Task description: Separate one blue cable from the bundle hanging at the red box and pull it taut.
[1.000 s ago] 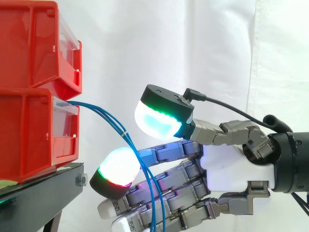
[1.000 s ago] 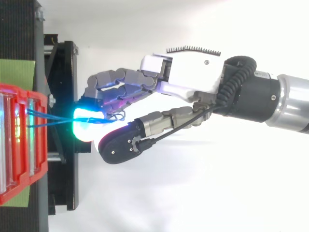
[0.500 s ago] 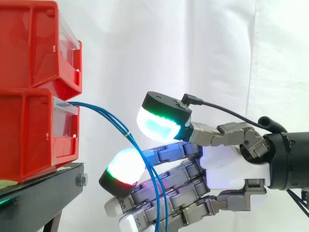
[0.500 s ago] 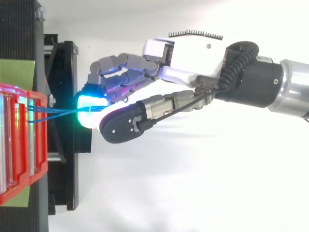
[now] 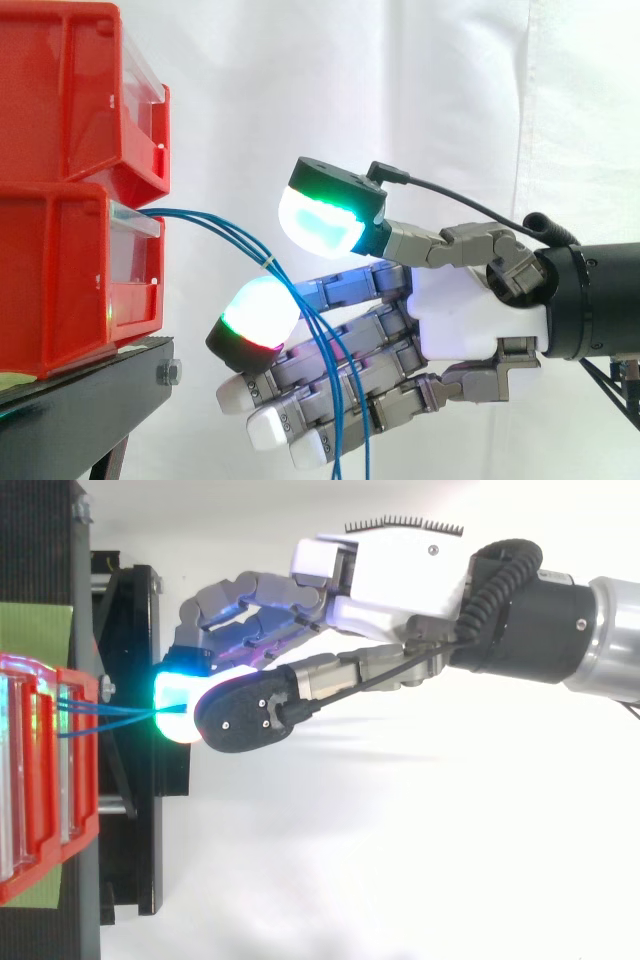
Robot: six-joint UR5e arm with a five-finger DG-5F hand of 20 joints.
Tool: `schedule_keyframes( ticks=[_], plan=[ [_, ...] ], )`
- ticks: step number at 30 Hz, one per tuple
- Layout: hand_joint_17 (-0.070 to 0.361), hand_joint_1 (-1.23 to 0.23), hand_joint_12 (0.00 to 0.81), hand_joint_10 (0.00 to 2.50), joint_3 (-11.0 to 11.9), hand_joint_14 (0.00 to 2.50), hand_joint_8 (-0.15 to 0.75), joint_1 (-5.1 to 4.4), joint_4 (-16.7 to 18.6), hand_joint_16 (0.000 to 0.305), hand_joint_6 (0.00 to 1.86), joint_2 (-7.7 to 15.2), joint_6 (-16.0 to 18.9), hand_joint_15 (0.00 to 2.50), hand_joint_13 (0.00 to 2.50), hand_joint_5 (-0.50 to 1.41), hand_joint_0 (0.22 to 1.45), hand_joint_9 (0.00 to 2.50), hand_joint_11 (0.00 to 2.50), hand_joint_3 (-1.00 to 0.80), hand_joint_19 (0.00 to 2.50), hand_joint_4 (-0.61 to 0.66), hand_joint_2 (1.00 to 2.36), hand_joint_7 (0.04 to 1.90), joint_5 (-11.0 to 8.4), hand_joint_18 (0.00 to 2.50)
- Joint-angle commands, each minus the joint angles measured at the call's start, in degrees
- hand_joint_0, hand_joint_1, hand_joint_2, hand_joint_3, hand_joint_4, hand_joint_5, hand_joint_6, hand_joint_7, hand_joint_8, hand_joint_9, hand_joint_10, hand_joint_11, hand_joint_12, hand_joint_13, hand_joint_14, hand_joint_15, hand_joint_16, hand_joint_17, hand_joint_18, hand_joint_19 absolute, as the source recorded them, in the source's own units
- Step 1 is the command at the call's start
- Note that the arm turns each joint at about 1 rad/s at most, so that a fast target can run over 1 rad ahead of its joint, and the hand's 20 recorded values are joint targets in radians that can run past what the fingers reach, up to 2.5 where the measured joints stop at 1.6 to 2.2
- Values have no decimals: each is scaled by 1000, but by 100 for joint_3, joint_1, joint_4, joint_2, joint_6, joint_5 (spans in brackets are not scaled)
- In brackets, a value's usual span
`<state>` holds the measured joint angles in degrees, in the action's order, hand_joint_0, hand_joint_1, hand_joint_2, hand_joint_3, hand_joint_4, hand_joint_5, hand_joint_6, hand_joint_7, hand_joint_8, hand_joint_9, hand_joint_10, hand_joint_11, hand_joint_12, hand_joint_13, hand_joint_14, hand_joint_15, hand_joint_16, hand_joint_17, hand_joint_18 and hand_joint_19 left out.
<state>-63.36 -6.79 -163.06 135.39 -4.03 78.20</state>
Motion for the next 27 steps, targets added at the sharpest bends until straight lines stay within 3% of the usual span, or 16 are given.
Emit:
schedule_keyframes(
  ticks=[1, 4, 16, 19, 27],
  plan=[
    [82, -495, 332, 5, 8, 9, 344, 2, -50, 36, 723, -74, -10, 271, 703, -137, 623, 624, 172, -390, 326, 213, 1009, 1013, 2, 590],
    [82, -537, 334, 4, -1, 10, 344, 11, -130, 37, 788, -136, -28, 270, 706, -153, 617, 625, 179, -342, 328, 202, 1012, 939, -7, 591],
    [84, -691, 346, 7, 8, 10, 353, -7, -314, 37, 908, -250, -45, 293, 714, -183, 607, 630, 264, -146, 326, 194, 1019, 976, -24, 596],
    [84, -768, 347, 7, -1, 11, 350, -15, -384, 37, 906, -303, -63, 304, 721, -186, 635, 627, 277, -185, 325, 173, 1019, 1055, -33, 597],
    [82, -817, 344, 8, -1, 12, 347, -24, -569, 37, 940, -338, -72, 323, 759, -188, 702, 665, 336, -411, 323, 162, 1007, 982, -33, 627]
  ],
)
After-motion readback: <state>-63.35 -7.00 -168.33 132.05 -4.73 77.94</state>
